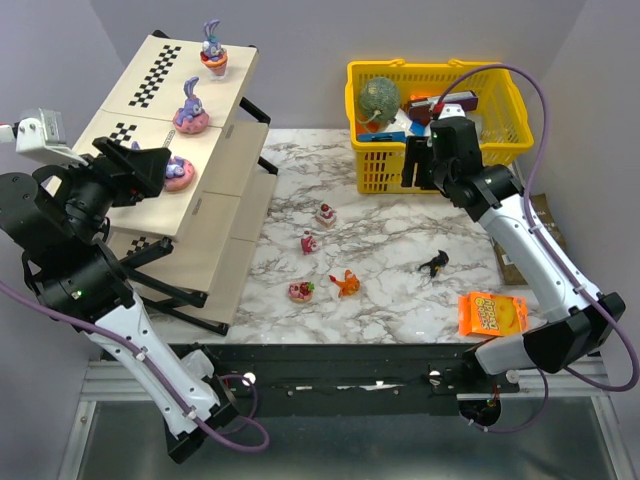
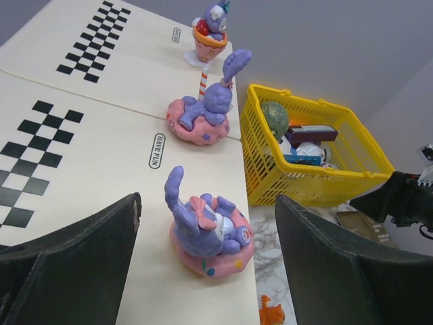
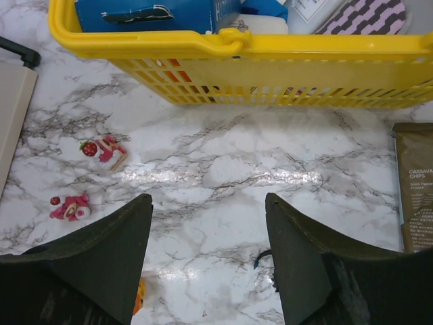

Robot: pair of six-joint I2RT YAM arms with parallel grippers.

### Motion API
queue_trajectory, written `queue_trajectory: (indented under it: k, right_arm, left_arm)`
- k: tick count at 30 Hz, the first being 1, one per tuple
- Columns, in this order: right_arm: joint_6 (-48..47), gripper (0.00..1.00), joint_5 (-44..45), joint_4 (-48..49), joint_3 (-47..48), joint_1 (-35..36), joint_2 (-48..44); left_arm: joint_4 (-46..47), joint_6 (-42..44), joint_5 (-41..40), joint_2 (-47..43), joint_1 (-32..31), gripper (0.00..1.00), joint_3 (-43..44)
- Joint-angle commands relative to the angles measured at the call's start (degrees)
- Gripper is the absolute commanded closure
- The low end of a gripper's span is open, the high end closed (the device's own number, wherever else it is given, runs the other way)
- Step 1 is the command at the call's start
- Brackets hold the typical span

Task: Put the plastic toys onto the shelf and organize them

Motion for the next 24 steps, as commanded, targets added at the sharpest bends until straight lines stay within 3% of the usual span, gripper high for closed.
queue_trajectory:
  k: [1, 6, 11, 18, 24]
  right_arm:
    - [-1.99, 0.24, -4.69, 0.38, 2.24, -0.36, -1.29]
    - [-4.1, 0.24, -15.14, 1.79, 4.87, -0.36, -1.21]
    - [-4.37, 0.25, -35.62, 4.33, 10.75, 0.43, 0.9]
    - [-3.05, 0.41, -41.97, 6.88, 25.87, 11.22, 10.73]
    - [-2.53, 0.62, -41.45, 11.97, 34.48, 19.05, 18.03]
  left_arm:
    - [-2.09, 1.5, -4.29, -0.43, 0.42, 0.12, 2.97]
    - [-5.17, 4.76, -16.15, -0.25, -0.02, 0.11, 8.67]
    - [-4.21, 4.41, -17.58, 3.0, -1.95, 0.11, 15.1]
    - [-3.42, 3.36, -20.56, 5.46, -7.83, 0.13, 17.49]
    - [-4.12, 2.56, -31.53, 6.52, -15.56, 0.16, 17.04]
